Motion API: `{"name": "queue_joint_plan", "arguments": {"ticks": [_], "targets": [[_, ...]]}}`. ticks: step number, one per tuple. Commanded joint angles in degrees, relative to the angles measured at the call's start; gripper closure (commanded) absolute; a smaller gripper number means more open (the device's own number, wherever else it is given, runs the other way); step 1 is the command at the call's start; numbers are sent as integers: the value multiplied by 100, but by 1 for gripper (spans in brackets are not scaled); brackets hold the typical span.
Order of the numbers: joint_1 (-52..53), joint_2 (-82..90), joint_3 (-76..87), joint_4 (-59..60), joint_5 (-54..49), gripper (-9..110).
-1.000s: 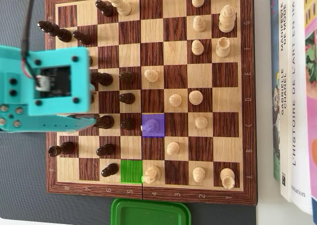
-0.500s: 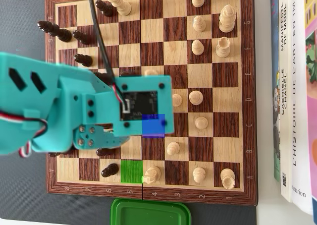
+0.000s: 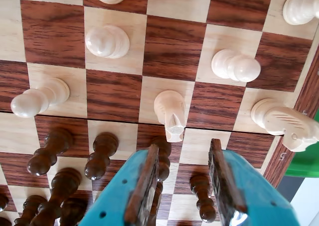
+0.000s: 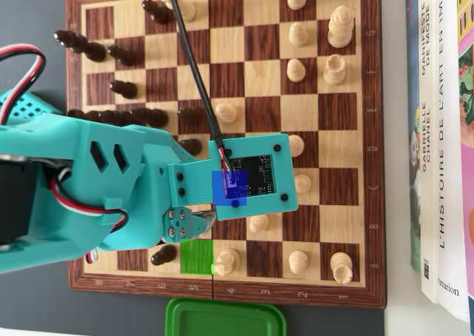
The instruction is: Play chess
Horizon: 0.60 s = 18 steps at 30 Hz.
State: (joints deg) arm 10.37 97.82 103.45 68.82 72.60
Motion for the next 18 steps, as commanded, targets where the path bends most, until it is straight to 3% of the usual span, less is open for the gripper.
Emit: {"name": "queue_joint_plan", "arguments": {"ticks": [1,18], "targets": [[18,-18,-308,26,-18,86],[-70,-475,-624,18,-18,86]]}}
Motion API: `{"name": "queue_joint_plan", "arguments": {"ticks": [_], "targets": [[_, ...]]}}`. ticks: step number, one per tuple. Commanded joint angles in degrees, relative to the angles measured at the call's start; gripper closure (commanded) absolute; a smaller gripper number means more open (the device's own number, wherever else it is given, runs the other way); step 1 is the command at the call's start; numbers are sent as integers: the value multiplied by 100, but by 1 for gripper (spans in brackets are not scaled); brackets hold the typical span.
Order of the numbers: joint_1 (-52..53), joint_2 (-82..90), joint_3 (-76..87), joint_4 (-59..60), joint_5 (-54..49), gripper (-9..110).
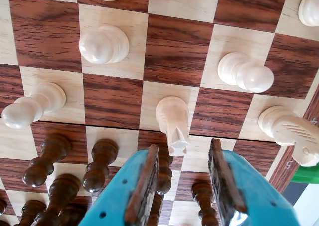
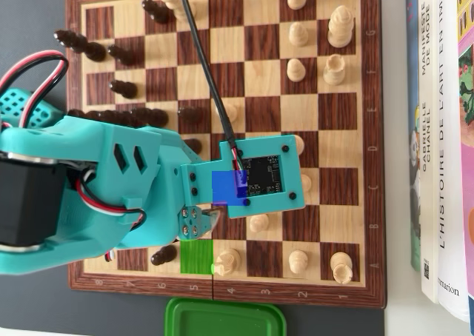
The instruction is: Play chess
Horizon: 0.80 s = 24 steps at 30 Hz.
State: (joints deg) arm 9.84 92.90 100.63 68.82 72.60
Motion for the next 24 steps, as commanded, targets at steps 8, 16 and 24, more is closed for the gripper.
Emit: {"name": "queue_joint_plan", "arguments": {"ticks": [8,16,24], "targets": [[-18,-97,-387,-35,-18,86],[-18,-431,-439,-35,-18,86],[-97,-492,-606,-44,-18,86]]}}
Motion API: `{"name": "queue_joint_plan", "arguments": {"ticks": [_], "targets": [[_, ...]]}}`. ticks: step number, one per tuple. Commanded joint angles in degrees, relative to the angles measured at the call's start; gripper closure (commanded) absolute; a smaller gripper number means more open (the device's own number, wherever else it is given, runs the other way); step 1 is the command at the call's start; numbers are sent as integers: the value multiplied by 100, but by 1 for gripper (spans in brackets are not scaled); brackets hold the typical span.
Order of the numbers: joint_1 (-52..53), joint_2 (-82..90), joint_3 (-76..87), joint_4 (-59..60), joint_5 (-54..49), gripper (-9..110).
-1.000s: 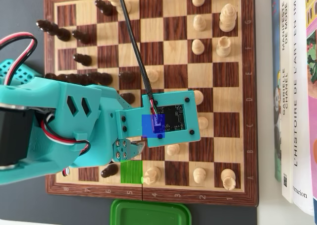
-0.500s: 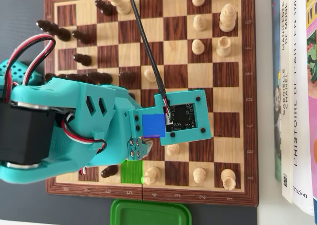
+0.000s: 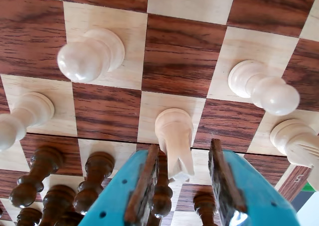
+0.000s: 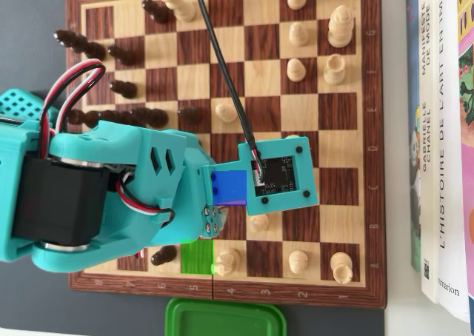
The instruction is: Play chess
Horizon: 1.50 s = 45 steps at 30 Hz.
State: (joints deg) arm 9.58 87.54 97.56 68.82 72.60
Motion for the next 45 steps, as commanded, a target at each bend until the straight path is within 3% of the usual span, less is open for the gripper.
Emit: {"name": "queue_joint_plan", "arguments": {"ticks": [1,18,32,45], "targets": [[-70,44,-299,-35,-18,86],[-26,35,-237,18,-26,86],[-18,35,-237,26,-26,96],[-18,79,-237,26,-26,97]]}}
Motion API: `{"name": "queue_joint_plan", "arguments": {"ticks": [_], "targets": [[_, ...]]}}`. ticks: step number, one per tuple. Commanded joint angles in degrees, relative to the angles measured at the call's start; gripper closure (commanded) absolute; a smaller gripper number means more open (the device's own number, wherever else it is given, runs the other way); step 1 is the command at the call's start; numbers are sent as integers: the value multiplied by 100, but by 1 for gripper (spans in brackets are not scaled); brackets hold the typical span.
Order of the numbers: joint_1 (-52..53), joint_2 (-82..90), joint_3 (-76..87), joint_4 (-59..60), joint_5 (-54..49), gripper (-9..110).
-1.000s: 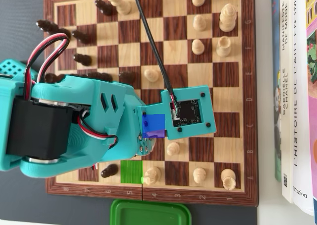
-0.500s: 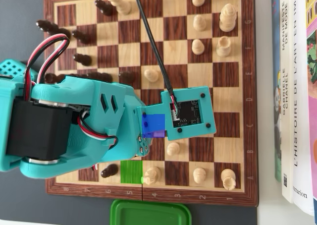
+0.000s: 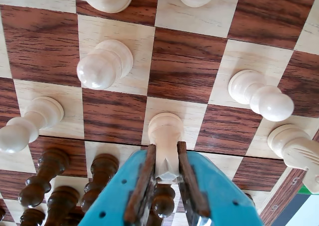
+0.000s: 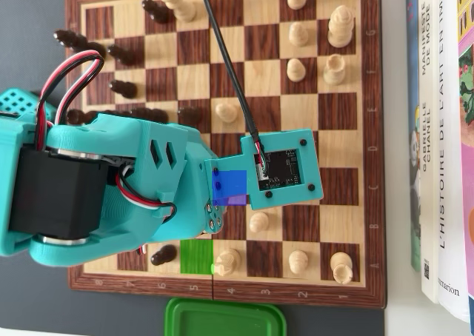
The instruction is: Play chess
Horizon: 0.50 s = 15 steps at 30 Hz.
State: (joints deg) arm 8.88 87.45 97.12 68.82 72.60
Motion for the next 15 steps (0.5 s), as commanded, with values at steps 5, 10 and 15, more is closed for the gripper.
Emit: {"name": "queue_joint_plan", "arguments": {"ticks": [5,10,15], "targets": [[44,114,-193,26,-26,97],[44,343,-202,26,-26,97],[53,1002,-185,35,-26,97]]}}
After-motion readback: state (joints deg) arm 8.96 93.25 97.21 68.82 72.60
